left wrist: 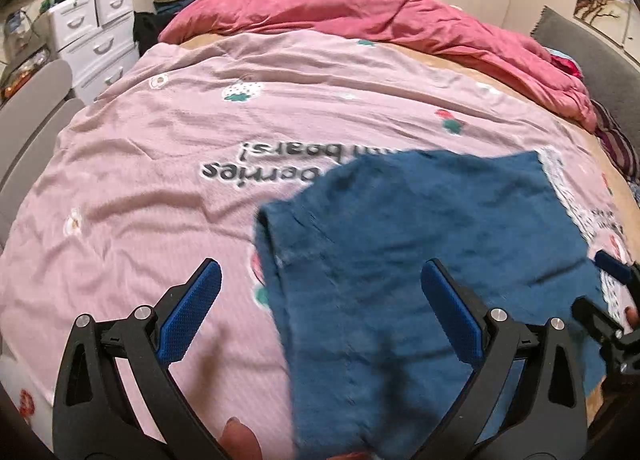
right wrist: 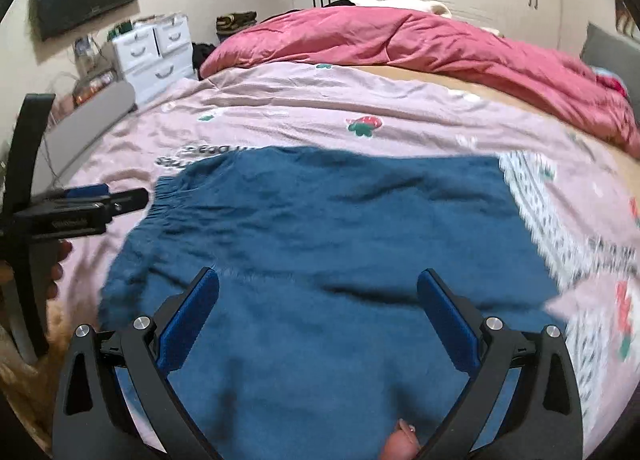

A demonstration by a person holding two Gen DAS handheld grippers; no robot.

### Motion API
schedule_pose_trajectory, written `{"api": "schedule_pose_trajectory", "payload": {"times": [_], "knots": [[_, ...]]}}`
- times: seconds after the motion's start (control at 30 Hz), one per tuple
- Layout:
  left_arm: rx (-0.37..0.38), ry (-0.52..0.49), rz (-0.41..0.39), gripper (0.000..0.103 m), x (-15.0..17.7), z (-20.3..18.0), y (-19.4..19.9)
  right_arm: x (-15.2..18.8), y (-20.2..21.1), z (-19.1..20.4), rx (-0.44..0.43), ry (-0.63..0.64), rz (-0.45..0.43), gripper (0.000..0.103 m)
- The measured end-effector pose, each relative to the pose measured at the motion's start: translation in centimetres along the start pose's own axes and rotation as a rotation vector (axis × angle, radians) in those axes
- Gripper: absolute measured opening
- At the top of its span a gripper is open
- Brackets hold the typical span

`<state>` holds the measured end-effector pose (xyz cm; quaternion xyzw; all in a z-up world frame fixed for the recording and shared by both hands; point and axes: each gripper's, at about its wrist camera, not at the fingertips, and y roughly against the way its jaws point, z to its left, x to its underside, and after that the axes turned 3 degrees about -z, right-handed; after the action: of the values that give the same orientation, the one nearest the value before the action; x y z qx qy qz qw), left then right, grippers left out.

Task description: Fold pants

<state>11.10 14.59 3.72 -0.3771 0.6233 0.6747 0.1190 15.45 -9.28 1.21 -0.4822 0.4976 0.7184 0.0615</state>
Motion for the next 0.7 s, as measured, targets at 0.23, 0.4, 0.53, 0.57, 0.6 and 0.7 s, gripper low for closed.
{"api": "schedule_pose_trajectory", "payload": {"times": [0.23,0.4,0.53,0.57,0.6,0.7], "knots": [[-0.017,-0.014,0.042,0.094,-2.0,3.2,-4.9,-4.3,-5.5,-1.0,-0.007,0.123,0.072,0.099],[0.079,0.015,0.064,0.094,-2.0,4.2,-6.8,-6.1,-10.3,-1.3,0.051,0.248,0.122,0.099],[0.101,-0.025,0.072,0.058,-2.2,3.6,-7.8,-7.9,-13.3,-1.7,0.038,0.272,0.151,0.099],[0.115,-0.033,0.077,0.054,-2.4,3.3,-8.0,-8.4,-13.9,-1.8,0.033,0.273,0.156,0.099],[0.123,-0.043,0.079,0.045,-2.5,3.1,-8.3,-8.9,-14.5,-1.8,0.015,0.274,0.164,0.099],[0.091,-0.092,0.080,0.036,-2.6,2.1,-8.9,-9.7,-15.5,-1.3,-0.002,0.299,0.168,0.099]]}}
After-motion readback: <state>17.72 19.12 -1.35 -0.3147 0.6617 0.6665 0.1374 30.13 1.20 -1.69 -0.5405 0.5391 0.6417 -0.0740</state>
